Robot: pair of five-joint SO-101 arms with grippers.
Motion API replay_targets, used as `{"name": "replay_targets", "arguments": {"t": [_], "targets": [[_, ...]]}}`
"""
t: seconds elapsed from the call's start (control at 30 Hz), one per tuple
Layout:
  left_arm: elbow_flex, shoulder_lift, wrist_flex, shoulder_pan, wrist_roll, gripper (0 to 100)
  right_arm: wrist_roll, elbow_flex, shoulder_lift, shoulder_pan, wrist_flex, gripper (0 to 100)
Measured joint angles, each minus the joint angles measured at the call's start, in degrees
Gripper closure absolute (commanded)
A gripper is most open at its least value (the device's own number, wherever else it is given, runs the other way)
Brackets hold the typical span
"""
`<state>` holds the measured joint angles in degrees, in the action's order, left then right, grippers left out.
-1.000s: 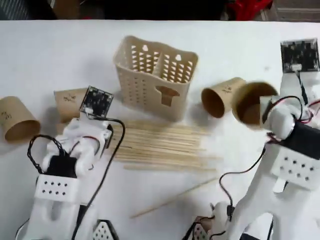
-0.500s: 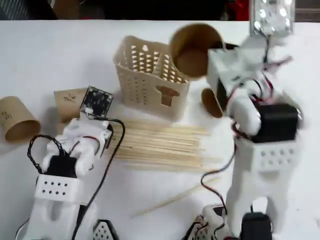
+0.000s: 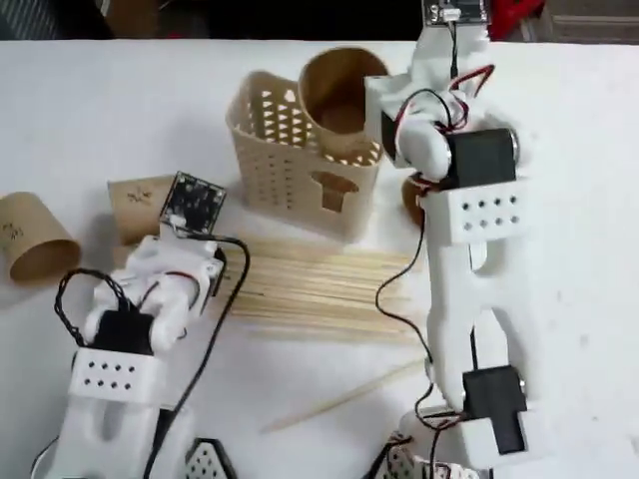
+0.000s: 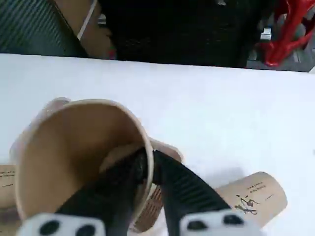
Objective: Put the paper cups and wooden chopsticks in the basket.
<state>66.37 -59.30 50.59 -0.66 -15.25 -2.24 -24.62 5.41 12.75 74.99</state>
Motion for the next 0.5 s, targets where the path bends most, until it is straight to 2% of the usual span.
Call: {"name": "replay_targets", "arguments": {"t": [0.2,0.5], "targets": [[0.0,0.0,0.0,0.0,0.0,86,0.0,0.0,-3.2,-0.4,-0.5,96.5],[2.8,-0.3,-2.7,2.6,0.0,86,0.0,0.0,-4.0,-1.8,3.1,80.4]]}}
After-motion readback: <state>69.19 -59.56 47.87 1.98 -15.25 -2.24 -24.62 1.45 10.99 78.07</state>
